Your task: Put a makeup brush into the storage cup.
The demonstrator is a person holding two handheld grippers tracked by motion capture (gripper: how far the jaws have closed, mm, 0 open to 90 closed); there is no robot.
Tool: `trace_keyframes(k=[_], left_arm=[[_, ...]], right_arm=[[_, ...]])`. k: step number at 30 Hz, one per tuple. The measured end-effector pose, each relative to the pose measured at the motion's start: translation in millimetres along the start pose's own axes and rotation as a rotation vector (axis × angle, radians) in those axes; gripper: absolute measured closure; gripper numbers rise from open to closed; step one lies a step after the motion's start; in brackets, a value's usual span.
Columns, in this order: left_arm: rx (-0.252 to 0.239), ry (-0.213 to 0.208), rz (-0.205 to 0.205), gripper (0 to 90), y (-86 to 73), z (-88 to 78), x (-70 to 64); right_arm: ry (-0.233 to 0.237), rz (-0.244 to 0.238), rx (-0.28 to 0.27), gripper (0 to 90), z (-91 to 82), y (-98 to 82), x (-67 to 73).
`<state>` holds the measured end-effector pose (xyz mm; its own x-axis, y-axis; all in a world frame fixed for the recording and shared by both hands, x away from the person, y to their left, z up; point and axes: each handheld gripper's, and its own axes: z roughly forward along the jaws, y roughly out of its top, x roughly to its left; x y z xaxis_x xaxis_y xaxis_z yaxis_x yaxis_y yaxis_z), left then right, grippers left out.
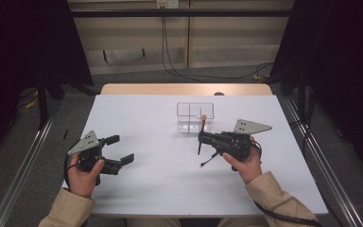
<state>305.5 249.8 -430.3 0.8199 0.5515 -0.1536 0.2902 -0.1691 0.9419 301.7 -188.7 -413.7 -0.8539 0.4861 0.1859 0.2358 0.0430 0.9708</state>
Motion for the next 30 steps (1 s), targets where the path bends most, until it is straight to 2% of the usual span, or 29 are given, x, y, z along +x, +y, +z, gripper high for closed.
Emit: trace_keyframes(k=[9,19,27,30], left_arm=[[-0.005,0.022,-0.011,2.0,-3.1,-9.7,3.4],[0.005,0.039,0.002,2.0,-6.5,-16.1,4.7],[0.001,0.055,-0.013,2.0,-10.2,-23.2,6.7],[0.007,0.057,-0.005,2.0,-11.0,-25.9,7.4]], right_arm=[[-0.001,0.000,-0.001,83.5,0.0,0.0,-0.1],[-0.002,0.000,0.002,83.5,0.2,-0.1,-0.2],[-0.005,0.001,0.002,83.5,-0.6,-0.3,-1.0],[-0.006,0.000,0.003,83.5,-0.5,-0.4,-1.1]])
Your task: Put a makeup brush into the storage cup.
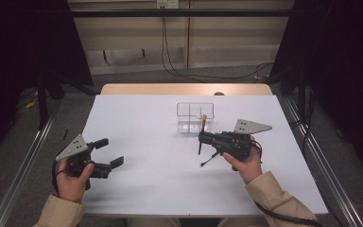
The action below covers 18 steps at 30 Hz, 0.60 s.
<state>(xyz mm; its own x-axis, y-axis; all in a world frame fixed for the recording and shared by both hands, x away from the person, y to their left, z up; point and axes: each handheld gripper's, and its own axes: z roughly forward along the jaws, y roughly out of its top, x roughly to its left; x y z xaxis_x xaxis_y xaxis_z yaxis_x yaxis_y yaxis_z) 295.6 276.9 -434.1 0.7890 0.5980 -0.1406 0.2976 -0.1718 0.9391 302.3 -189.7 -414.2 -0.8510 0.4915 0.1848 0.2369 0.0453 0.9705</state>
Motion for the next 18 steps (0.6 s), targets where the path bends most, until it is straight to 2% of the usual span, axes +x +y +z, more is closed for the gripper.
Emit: trace_keyframes(k=[18], left_arm=[[0.002,0.000,-0.003,2.0,-3.0,-2.3,0.5]], right_arm=[[-0.012,-0.007,0.004,83.5,0.7,0.6,-2.5]])
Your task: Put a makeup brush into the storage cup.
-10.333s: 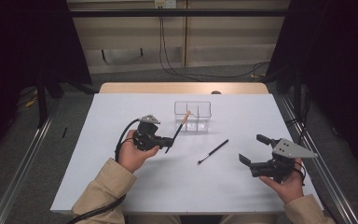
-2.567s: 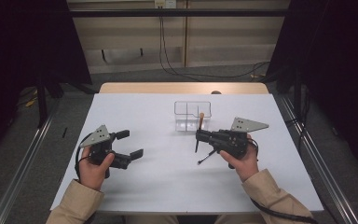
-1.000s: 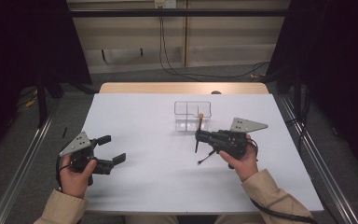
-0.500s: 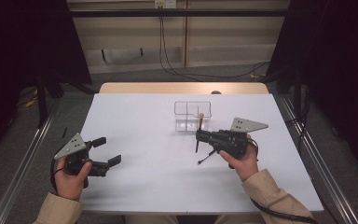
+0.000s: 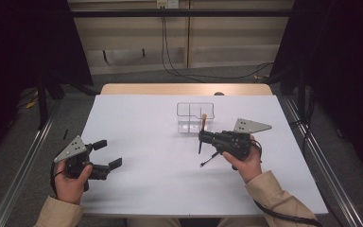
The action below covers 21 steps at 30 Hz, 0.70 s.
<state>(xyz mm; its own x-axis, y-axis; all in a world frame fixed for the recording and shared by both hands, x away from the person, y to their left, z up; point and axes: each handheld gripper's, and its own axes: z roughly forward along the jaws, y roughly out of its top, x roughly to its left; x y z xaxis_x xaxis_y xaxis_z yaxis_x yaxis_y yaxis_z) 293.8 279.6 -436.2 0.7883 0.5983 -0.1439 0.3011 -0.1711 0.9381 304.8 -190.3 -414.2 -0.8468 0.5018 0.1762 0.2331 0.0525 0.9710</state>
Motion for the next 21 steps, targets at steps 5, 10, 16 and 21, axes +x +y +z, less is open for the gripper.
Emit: trace_keyframes(k=[5,10,16,21], left_arm=[[0.004,-0.005,0.006,2.0,-0.4,0.8,0.3],[0.006,-0.007,-0.001,1.8,-1.3,2.1,-0.4],[0.010,-0.011,-0.003,1.4,-1.3,3.2,-0.1],[0.015,-0.008,-0.004,1.4,-1.3,4.2,0.4]], right_arm=[[-0.011,0.001,-0.004,83.5,-1.1,1.9,-2.8],[-0.026,-0.005,-0.006,83.5,-1.9,4.1,-6.4],[-0.044,-0.010,-0.008,83.5,-2.4,6.8,-11.6],[-0.062,-0.014,0.003,83.5,-1.6,9.5,-18.0]])
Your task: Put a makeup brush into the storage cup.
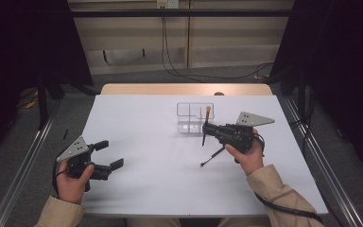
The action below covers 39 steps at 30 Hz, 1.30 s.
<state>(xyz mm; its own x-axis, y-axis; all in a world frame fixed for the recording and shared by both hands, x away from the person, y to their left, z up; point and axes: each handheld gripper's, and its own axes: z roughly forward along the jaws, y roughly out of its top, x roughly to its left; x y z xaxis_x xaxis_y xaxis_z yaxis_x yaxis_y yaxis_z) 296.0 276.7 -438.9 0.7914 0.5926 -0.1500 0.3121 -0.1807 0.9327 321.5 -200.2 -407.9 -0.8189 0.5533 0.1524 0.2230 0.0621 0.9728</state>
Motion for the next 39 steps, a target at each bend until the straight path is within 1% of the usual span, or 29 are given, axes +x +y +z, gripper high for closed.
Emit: trace_keyframes(k=[3,10,15,16,18,24,28,29,31,32,33,36,39], left_arm=[[-0.011,-0.005,-0.004,1.4,0.2,0.6,0.0],[0.001,-0.010,-0.006,1.4,0.3,1.9,0.3],[-0.005,-0.007,-0.007,1.4,0.5,1.1,0.5],[-0.005,-0.015,-0.005,1.4,0.6,1.0,0.9],[-0.005,-0.006,-0.005,1.4,0.7,0.6,0.2],[-0.012,-0.007,-0.004,1.1,0.6,-0.3,-0.2],[-0.010,-0.015,-0.004,0.8,0.7,0.2,-0.2],[-0.010,-0.027,-0.001,0.8,0.7,0.3,0.3],[-0.009,-0.023,-0.001,0.8,0.7,0.7,0.0],[-0.010,-0.028,-0.002,0.8,0.6,0.7,0.1],[-0.012,-0.018,0.001,0.8,0.5,0.9,-0.1],[-0.015,-0.015,-0.005,0.8,0.2,0.5,0.0],[-0.011,-0.015,-0.001,0.8,0.5,-0.1,0.3]], right_arm=[[-0.013,-0.008,0.001,83.5,0.8,3.2,-3.2],[-0.036,-0.011,-0.007,83.5,0.0,11.4,-10.2],[-0.049,-0.008,-0.013,83.5,0.3,14.8,-15.3],[-0.050,-0.009,-0.012,83.5,0.5,15.3,-16.3],[-0.057,-0.009,-0.012,83.5,1.1,16.2,-17.9],[-0.067,-0.009,-0.011,83.5,2.5,19.5,-22.8],[-0.080,-0.015,-0.012,83.5,4.1,22.6,-25.9],[-0.083,-0.013,-0.010,83.5,4.5,23.5,-26.7],[-0.087,-0.014,-0.009,83.5,5.7,24.9,-28.7],[-0.092,-0.016,-0.010,83.5,6.5,25.5,-29.5],[-0.095,-0.016,-0.010,83.5,7.2,26.0,-30.4],[-0.105,-0.018,-0.008,83.5,9.0,27.7,-33.0],[-0.117,-0.024,-0.004,83.5,11.0,30.1,-35.8]])
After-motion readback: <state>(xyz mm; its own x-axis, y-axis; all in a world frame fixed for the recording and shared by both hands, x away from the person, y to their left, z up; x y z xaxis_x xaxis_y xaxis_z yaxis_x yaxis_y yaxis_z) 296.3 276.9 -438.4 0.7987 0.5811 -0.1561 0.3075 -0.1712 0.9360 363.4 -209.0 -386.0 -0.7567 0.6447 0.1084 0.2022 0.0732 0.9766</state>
